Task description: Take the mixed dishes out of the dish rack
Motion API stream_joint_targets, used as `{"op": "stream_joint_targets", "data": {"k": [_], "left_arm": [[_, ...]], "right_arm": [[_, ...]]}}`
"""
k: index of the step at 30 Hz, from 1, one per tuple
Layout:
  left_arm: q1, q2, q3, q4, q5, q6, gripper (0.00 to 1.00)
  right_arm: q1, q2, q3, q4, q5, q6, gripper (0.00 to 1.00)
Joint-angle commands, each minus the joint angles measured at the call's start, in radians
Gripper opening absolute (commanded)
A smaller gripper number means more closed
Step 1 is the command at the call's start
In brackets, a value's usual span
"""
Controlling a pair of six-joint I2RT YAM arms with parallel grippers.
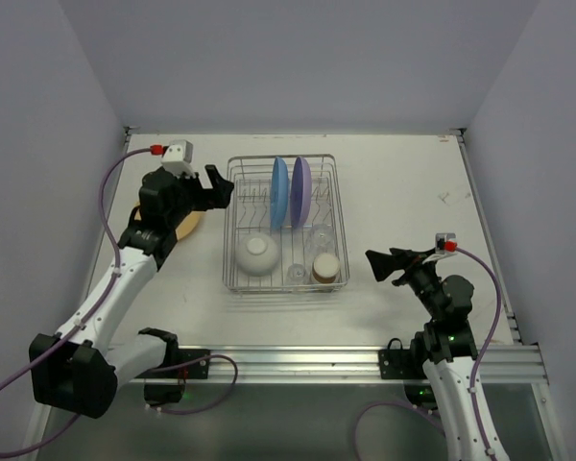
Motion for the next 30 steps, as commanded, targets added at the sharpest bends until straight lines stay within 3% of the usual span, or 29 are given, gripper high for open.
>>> {"op": "stream_joint_targets", "data": {"k": [1,9,21,30], "left_arm": [[0.007,-0.019,0.001,0.114,0.156,-0.007,1.0],[0.007,0.068,-0.011,0.237,0.418,-0.086,1.0],[0.004,0.195,-0.025,0.402,0.564,-0.201,1.0],[-0.047,0.264,-0.037,0.452,0.564,-0.216,1.0]], "right_arm": [[-0.001,-0.003,0.005,0.018,0.003,0.001,0.99],[0.0,0.026,0.013,0.021,0.004,0.003,0.99],[0.0,0.02,0.008,0.03,-0.003,0.001,0.99],[0.0,0.038,0.013,0.036,-0.006,0.003,0.99]]}}
